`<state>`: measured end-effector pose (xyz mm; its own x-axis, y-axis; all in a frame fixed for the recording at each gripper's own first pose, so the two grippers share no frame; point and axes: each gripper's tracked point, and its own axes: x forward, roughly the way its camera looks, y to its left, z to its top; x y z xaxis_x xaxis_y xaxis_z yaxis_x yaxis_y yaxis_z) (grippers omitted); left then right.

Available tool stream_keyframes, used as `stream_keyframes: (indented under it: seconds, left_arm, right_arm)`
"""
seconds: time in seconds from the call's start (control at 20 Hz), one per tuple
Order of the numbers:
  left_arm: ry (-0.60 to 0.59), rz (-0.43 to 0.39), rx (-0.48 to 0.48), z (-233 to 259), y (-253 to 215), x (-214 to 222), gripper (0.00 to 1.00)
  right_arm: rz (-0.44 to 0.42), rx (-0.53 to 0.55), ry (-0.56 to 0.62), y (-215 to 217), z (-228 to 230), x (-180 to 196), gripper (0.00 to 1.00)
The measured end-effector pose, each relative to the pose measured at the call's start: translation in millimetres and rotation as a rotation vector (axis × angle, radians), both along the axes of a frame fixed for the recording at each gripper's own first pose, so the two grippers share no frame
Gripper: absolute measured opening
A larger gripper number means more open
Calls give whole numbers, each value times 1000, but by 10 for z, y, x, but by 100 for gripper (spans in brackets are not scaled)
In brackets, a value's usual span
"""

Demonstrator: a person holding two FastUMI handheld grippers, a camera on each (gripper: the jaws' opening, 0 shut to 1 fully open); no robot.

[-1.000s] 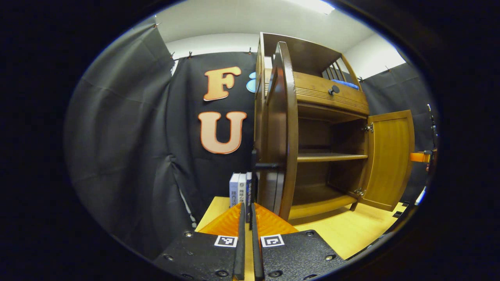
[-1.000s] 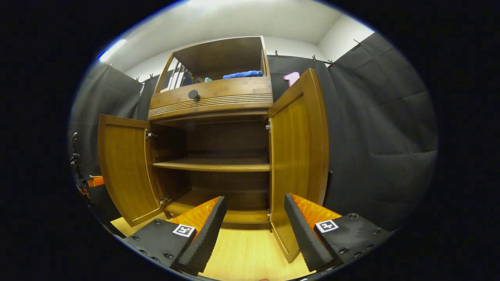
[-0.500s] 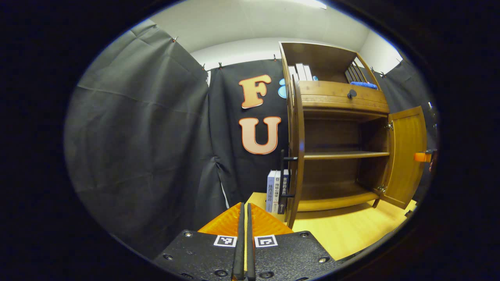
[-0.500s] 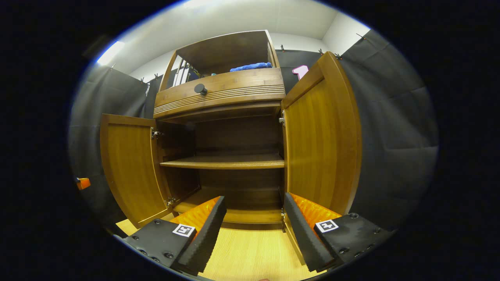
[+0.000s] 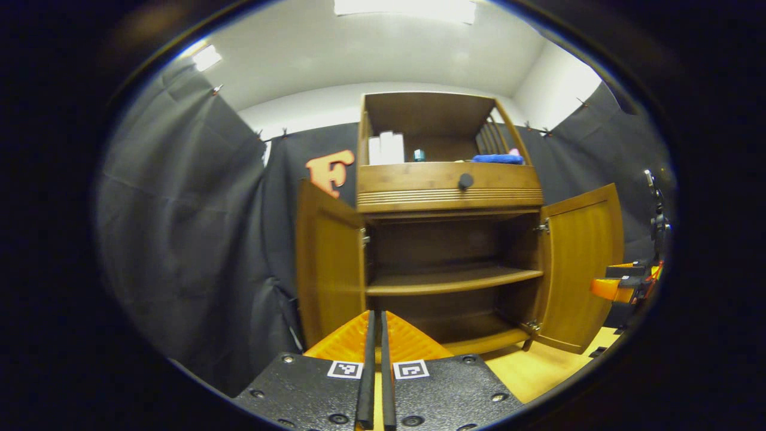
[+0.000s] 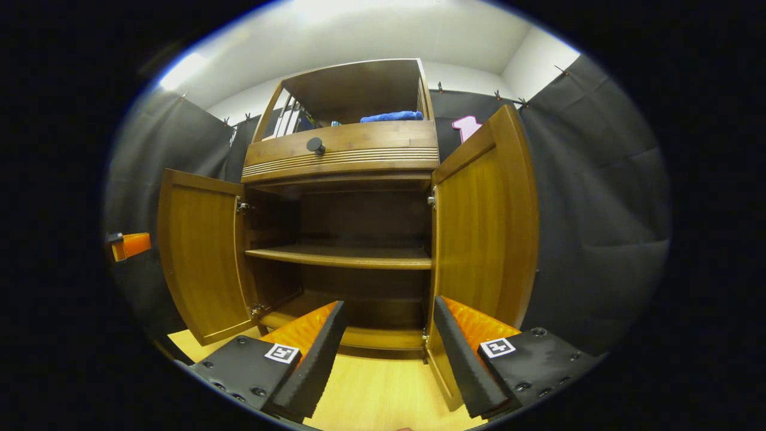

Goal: Open the right door of the double-door shoe cabinet with the right hand, and open the left door with the left hand.

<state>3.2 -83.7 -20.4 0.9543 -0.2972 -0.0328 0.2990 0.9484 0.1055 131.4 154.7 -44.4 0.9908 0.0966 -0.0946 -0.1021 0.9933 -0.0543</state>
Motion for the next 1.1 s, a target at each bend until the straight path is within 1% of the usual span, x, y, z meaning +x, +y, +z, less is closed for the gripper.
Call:
stream_keyframes:
  seconds: [0.05, 0.1, 0.15, 0.2, 0.3, 0.35, 0.4, 0.45, 0.5, 0.6, 0.65, 0.7, 0.8, 0.9, 0.95, 1.05, 1.1]
  left_arm:
    - [-9, -1, 10, -25, -123, 26, 7]
    - [-7, -6, 4, -90, -248, 90, 11]
    - [8, -14, -17, -162, -371, 120, 7]
    - [28, -19, -53, -233, -488, 166, 11]
    - [54, -19, -121, -331, -590, 250, 4]
    - [64, -15, -146, -351, -625, 293, 19]
    - [72, -11, -171, -379, -643, 328, 22]
    - [80, -9, -196, -419, -665, 351, 22]
    - [86, -6, -216, -437, -671, 371, 24]
    - [56, 18, -228, -428, -606, 417, 42]
    - [35, 35, -220, -422, -524, 456, 53]
    - [26, 44, -210, -445, -483, 492, 63]
    - [40, 68, -188, -538, -405, 517, 79]
    - [53, 96, -198, -577, -327, 518, 95]
    - [59, 88, -211, -578, -331, 514, 92]
    - [58, 74, -217, -551, -306, 499, 92]
    - [50, 67, -205, -538, -278, 488, 92]
  right_arm:
    - [0, -4, -2, 32, 10, -13, 98]
    - [4, -3, -5, 54, 28, -18, 96]
    - [10, 2, -11, 83, 63, -48, 94]
    - [17, 5, -17, 119, 84, -66, 92]
    - [32, 11, -16, 190, 83, -108, 87]
    - [34, 15, -16, 207, 86, -115, 91]
    - [33, 19, -17, 213, 78, -125, 94]
    - [30, 22, -15, 210, 77, -120, 94]
    - [24, 24, -15, 203, 71, -124, 89]
    - [12, 25, -18, 180, 67, -108, 93]
    - [13, 27, -13, 188, 60, -95, 93]
    - [18, 28, -6, 204, 46, -88, 87]
    - [17, 28, -9, 212, 54, -91, 87]
    - [16, 22, -19, 230, 70, -98, 87]
    - [15, 22, -27, 247, 74, -100, 87]
    - [16, 31, -32, 288, 57, -88, 87]
    - [17, 39, -24, 311, 28, -80, 93]
